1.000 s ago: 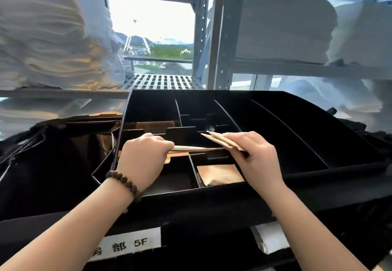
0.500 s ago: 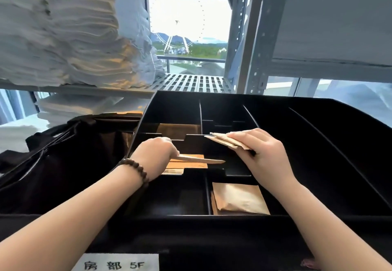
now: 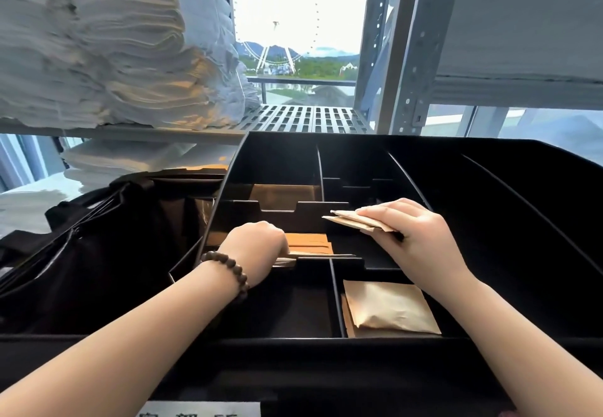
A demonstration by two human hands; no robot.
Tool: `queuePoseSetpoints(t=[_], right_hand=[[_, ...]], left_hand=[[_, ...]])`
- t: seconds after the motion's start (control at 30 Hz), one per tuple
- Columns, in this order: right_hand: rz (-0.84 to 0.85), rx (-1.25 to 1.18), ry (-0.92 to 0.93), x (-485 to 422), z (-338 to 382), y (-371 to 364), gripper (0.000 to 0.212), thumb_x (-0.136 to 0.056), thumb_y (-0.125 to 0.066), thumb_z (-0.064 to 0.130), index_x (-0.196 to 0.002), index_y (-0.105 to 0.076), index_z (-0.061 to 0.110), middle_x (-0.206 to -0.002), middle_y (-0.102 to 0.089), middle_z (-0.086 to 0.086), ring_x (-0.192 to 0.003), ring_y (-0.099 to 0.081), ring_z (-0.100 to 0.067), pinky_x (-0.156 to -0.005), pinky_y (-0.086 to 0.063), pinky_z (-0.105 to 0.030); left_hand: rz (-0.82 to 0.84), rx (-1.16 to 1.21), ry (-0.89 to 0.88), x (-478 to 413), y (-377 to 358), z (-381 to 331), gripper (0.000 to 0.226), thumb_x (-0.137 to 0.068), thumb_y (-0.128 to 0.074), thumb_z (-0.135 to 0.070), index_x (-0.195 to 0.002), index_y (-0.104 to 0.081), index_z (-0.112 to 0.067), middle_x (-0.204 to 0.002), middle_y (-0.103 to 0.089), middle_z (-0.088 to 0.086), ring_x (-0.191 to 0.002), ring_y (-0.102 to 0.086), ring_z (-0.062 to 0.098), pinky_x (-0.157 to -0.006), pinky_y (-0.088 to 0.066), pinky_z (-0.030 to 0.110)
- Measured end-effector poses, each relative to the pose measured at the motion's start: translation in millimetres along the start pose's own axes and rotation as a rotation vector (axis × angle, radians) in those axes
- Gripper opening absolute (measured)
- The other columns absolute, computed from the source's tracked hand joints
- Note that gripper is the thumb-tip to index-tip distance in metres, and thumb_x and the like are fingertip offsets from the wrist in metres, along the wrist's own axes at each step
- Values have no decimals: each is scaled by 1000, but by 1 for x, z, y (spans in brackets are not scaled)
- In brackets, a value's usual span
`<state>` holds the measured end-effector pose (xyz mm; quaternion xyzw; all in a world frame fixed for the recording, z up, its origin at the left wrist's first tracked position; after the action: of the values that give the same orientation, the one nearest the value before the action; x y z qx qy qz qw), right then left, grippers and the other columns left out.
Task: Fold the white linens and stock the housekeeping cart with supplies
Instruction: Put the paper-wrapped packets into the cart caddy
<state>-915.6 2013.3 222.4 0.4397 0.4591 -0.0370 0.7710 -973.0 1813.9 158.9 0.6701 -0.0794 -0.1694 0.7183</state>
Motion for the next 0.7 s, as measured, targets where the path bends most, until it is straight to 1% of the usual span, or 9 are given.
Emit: queuePoseSetpoints(t=[0.07, 0.13, 0.2, 0.27, 0.4, 0.47, 0.53, 0.6, 0.7], right_hand=[[9, 1, -3, 1, 0, -1, 26, -85, -70, 11, -111, -71, 16, -102, -71, 5, -97, -63, -14, -79, -55, -37], [2, -10, -5, 2, -1, -1, 25, -85, -71, 12, -110, -72, 16, -101, -71, 6, -97, -63, -13, -79, -55, -36], [-7, -16, -9, 3, -2, -1, 25, -85, -71, 12, -109, -72, 16, -101, -71, 7, -97, -63, -13, -80, -54, -36], [-3, -11, -8, 3, -3, -2, 24, -85, -71, 12, -109, -72, 17, -101, -70, 8, -97, -63, -13, -79, -54, -36], [15, -14, 13, 4, -2, -5, 24, -87, -67, 14, -110, -71, 18, -102, -70, 7, -96, -63, -15, -80, -54, -37], [24, -11, 23, 4, 0, -7, 25, -86, -68, 12, -110, -72, 18, -102, -71, 6, -95, -64, -16, -79, -55, -39], [33, -23, 29, 3, 2, -9, 26, -85, -69, 11, -109, -72, 18, -103, -71, 6, -96, -65, -16, -79, -55, -40], [47, -41, 37, 1, 5, -11, 26, -84, -68, 11, -108, -73, 19, -104, -72, 6, -98, -65, -15, -81, -55, -40], [47, -65, 56, -2, 13, -12, 25, -82, -72, 8, -105, -74, 17, -103, -71, 5, -101, -63, -18, -84, -54, -43]], left_hand=[[18, -34, 9, -1, -1, -2, 49, -88, -51, 1, -124, -62, -31, -120, -61, 2, -108, -60, 24, -91, -50, 33], [57, -46, 17, -1, -2, -2, 46, -90, -52, -4, -125, -62, -32, -119, -61, 2, -106, -61, 25, -87, -50, 30], [98, -42, 16, 1, -3, -1, 35, -95, -53, -18, -124, -62, -36, -117, -61, 1, -103, -62, 24, -80, -45, 25], [134, -57, 9, 3, -4, 0, 33, -98, -49, -28, -128, -57, -41, -122, -60, -1, -107, -61, 22, -78, -40, 23], [239, -64, -3, 6, -8, 2, 47, -101, -40, -16, -138, -45, -44, -136, -53, 0, -119, -55, 23, -89, -43, 27], [258, -46, -5, 7, -9, 2, 49, -100, -40, -14, -139, -45, -43, -136, -53, 0, -120, -55, 22, -88, -42, 26], [206, 3, 9, 7, -6, 3, 46, -98, -47, -16, -137, -48, -42, -131, -57, -3, -116, -57, 18, -84, -41, 23], [77, 81, 15, 8, 4, 4, 47, -94, -58, -34, -139, -46, -39, -134, -55, -6, -120, -54, 16, -91, -42, 25], [-152, 205, -22, 15, 27, 0, 78, -82, -65, -54, -148, -26, -38, -151, -36, -11, -135, -40, 13, -104, -38, 28]])
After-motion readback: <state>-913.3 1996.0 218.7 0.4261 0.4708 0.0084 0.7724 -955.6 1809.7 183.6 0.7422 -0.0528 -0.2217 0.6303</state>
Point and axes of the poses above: each hand's wrist, its own x-axis away from the middle knuckle, its own y-axis out of the back of the hand, z = x × y, the point moved 8 cm from there along -x, towards the middle knuckle
